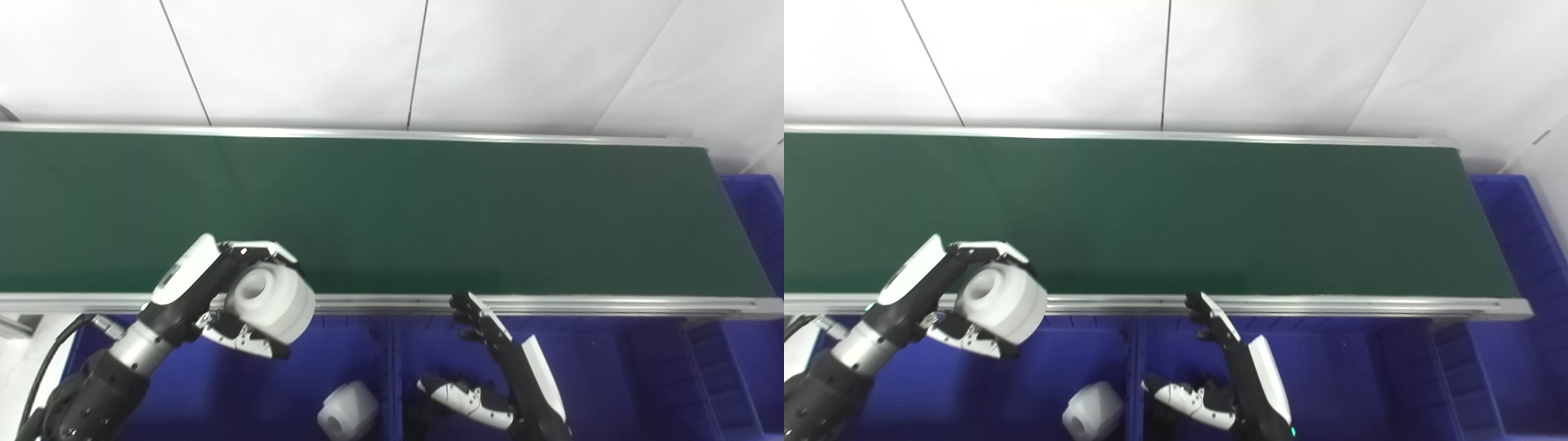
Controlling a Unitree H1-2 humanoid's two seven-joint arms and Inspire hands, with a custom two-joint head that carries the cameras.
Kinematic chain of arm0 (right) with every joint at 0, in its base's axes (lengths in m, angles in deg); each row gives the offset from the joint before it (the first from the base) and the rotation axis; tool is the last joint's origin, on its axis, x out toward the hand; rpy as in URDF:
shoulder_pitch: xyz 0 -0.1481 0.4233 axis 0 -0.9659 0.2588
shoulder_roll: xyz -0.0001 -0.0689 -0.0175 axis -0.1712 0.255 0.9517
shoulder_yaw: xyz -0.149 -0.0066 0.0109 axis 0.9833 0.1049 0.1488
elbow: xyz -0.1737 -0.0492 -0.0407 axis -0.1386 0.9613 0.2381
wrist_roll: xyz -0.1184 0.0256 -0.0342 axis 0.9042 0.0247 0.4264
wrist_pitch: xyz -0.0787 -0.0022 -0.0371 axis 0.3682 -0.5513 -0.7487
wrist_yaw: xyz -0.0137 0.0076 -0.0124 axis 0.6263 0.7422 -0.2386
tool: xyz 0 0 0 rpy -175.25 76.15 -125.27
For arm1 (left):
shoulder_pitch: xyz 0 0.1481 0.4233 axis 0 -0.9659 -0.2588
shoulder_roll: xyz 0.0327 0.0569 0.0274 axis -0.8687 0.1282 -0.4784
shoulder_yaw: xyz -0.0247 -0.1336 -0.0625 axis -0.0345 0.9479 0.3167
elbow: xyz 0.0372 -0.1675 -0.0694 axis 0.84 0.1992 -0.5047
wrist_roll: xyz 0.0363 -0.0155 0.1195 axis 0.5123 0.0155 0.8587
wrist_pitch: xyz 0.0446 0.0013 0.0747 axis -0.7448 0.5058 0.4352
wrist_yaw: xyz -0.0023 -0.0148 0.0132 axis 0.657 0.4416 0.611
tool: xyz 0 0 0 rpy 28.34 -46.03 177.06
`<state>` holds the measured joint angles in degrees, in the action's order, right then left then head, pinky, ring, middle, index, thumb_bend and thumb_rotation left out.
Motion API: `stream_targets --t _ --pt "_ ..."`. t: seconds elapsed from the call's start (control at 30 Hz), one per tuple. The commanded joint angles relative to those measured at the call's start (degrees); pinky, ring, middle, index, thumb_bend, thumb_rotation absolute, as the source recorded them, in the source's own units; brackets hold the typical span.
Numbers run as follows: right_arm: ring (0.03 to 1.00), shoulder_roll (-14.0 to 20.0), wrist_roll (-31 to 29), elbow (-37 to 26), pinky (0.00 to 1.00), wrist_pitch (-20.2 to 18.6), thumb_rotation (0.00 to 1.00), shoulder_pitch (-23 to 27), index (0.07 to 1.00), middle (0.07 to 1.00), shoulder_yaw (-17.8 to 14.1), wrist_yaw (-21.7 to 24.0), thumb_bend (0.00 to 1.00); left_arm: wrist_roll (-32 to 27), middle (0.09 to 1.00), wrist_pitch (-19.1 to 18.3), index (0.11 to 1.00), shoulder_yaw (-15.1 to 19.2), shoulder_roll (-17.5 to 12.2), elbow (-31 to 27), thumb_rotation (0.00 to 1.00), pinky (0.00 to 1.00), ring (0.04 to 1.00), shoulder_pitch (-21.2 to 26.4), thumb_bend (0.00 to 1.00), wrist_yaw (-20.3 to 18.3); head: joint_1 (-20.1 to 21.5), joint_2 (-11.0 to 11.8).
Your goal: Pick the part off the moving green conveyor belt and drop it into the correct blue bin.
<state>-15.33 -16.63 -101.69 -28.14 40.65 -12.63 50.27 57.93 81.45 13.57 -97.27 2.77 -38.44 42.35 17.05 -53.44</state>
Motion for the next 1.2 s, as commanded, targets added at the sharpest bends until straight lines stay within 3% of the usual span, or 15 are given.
stream_targets --t 0.0,0.23,0.4,0.5,0.77,0.83,0.9,0.93,1.0,1.07,1.1,1.17 --pt "0.849 -0.05 -0.03 -2.32 0.79 -0.6 0.45 -0.71 0.898 0.873 -0.41 0.45 0.68 0.55 0.512 0.31 0.518 0.57 -1.43 -2.69 0.0 0.43 0.412 -1.24 0.5 -0.74 -0.21 0.03" --pt "0.851 -0.09 -0.43 -2.34 0.8 -0.52 0.43 -0.5 0.892 0.867 -1.35 1.0 0.68 4.56 0.506 -3.82 0.517 0.01 -1.24 -4.44 0.0 0.42 0.411 -3.36 0.5 -3.86 -0.56 -0.12" --pt "0.847 -0.13 -0.71 -2.34 0.79 -0.78 0.43 -0.36 0.893 0.866 -1.54 1.42 0.67 7.92 0.478 -10.46 0.548 -1.8 -1.5 -4.96 0.0 0.37 0.375 -2.17 0.49 -8.93 -1.19 -0.05" --pt "0.852 -0.23 -0.88 -2.38 0.8 -0.86 0.41 -0.34 0.894 0.868 -1.52 1.54 0.67 9.5 0.507 -14.83 0.498 -3.0 -1.53 -4.87 0.0 0.31 0.398 -1.23 0.5 -11.89 -1.51 0.1" --pt "0.842 -0.42 0.15 -2.71 0.78 -0.82 0.39 -0.52 0.888 0.863 -1.17 1.54 0.67 18.62 0.501 -23.27 0.494 -5.15 -0.97 -7.08 0.0 0.22 0.391 -0.24 0.5 -15.6 -2.21 0.11" --pt "0.844 -0.42 0.43 -2.7 0.78 -0.82 0.38 -0.5 0.889 0.868 -1.03 1.59 0.66 21.77 0.484 -25.62 0.495 -6.01 -1.15 -7.49 0.0 0.21 0.322 0.15 0.51 -17.27 -2.27 0.13" --pt "0.845 -0.44 0.48 -2.7 0.77 -0.9 0.38 -0.48 0.889 0.869 -0.95 1.65 0.66 25.28 0.488 -28.91 0.497 -7.02 -1.23 -8.27 0.0 0.28 0.397 0.67 0.52 -19.92 -2.36 0.12" --pt "0.848 -0.42 0.45 -2.73 0.77 -0.87 0.38 -0.48 0.889 0.871 -0.89 1.7 0.66 26.4 0.49 -30.4 0.655 -7.33 -1.06 -8.65 0.0 0.31 0.434 0.87 0.53 -21.02 -2.38 0.12" --pt "0.853 -0.37 0.54 -2.89 0.78 -1.02 0.37 -0.47 0.891 0.877 -0.75 1.9 0.65 27.82 0.492 -32.22 0.754 -7.84 -0.91 -9.1 0.0 0.34 0.467 1.29 0.53 -22.63 -2.5 0.09" --pt "0.853 -0.32 0.78 -3.03 0.78 -1.17 0.37 -0.41 0.895 0.878 -0.7 2.12 0.65 28.38 0.647 -33.04 0.809 -8.04 -0.85 -9.27 0.16 0.41 0.56 1.57 0.59 -23.47 -2.39 0.12" --pt "0.854 -0.33 0.78 -2.99 0.78 -1.16 0.37 -0.37 0.895 0.88 -0.74 2.18 0.64 28.12 0.681 -33.23 0.822 -7.88 -0.81 -9.31 0.2 0.43 0.58 1.56 0.6 -23.63 -2.38 0.11" --pt "0.852 -0.45 0.97 -3.02 0.77 -1.37 0.38 -0.33 0.893 0.88 -0.81 2.34 0.65 27.38 0.805 -33.25 0.852 -7.53 -0.79 -9.24 0.25 0.57 0.717 1.52 0.62 -23.55 -2.28 0.11"
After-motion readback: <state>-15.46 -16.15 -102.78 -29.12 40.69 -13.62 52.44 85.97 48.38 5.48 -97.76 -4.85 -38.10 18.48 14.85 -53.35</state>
